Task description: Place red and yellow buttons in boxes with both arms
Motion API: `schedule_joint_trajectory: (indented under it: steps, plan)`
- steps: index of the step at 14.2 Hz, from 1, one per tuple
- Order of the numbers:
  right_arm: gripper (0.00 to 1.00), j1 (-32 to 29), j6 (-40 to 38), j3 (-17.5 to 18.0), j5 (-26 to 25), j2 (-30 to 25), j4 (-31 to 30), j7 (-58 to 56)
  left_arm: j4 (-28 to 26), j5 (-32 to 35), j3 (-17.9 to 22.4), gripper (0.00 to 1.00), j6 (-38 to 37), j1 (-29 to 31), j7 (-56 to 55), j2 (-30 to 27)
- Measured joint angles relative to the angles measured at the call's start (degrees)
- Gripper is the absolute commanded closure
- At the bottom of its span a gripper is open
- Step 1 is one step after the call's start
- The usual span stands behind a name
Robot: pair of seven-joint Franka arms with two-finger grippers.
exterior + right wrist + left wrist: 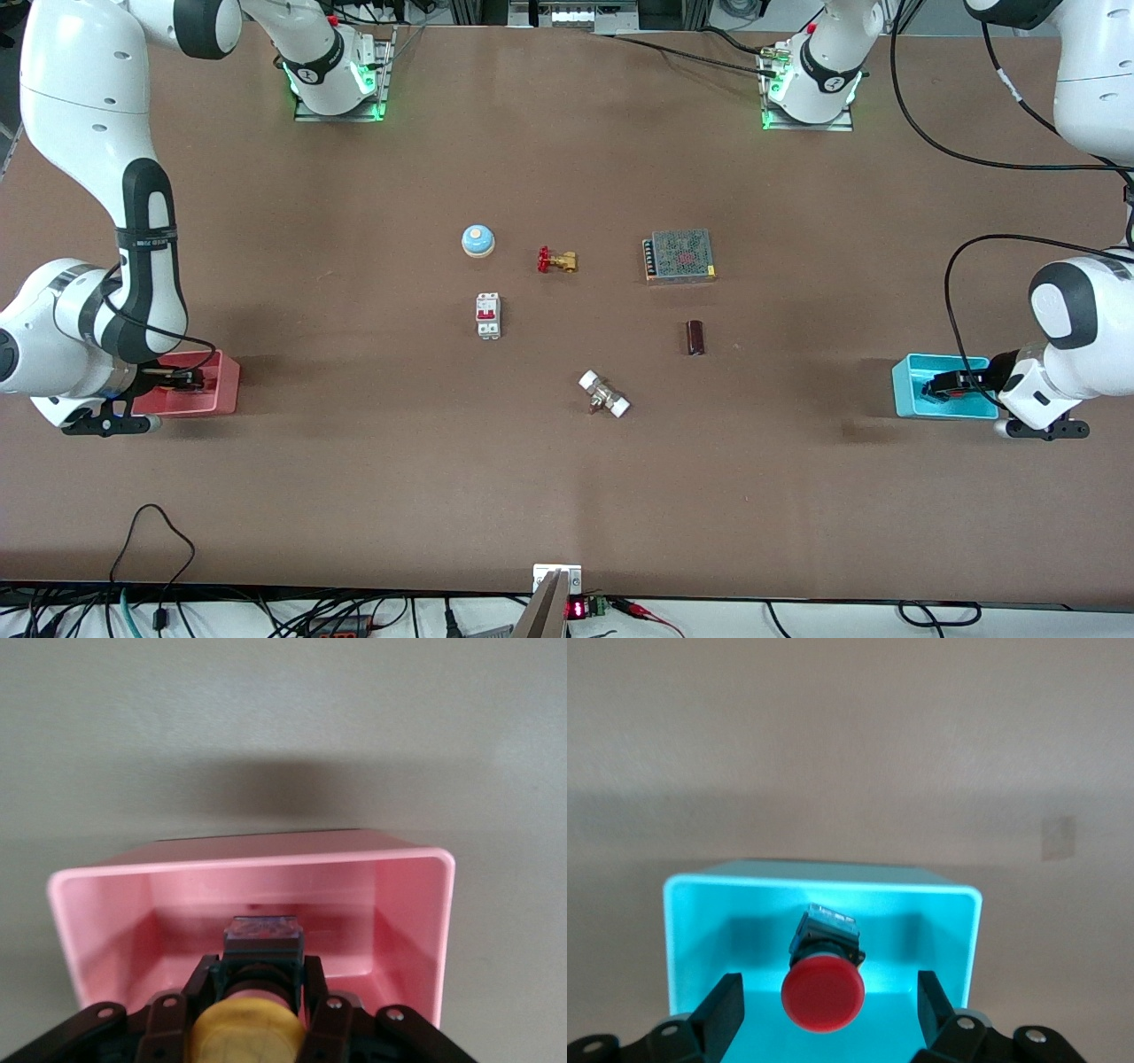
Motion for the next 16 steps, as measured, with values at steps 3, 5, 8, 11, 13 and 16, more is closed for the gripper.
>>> schedule_joint_trajectory:
  steps: [3,5,8,11,13,16]
  plan:
    - [0.57,-0.43,0.44,0.16,1.47,1.04,0.0,-0.49,2.48,0.0,-0.76,0.0,-1.32,-0.71,-0.27,-1.65]
    - [0.17,-0.44,0.58,0.3,1.74,1.3,0.0,-0.58,2.28,0.0,-1.07,0.0,-4.74,-2.35,-1.51,-4.88]
    - [0.0,-0.44,0.67,0.42,2.55,1.31,0.03,-0.63,-1.12,0.0,-1.26,0.0,-6.84,-5.95,-5.36,-10.98]
    - [0.0,-0.4,0.65,0.44,2.71,1.15,0.57,-0.63,-5.92,0.0,-1.31,0.0,-7.11,-9.13,-10.17,-17.71]
    - [0.0,-0.38,-1.04,0.4,2.72,0.0,1.41,-0.63,-8.41,0.01,-1.34,0.0,-8.97,-10.55,-12.56,-22.23]
    - [0.0,-0.4,-4.48,0.27,2.72,-4.12,2.26,-0.63,-9.51,0.01,-1.38,0.0,-15.11,-10.92,-13.21,-28.76]
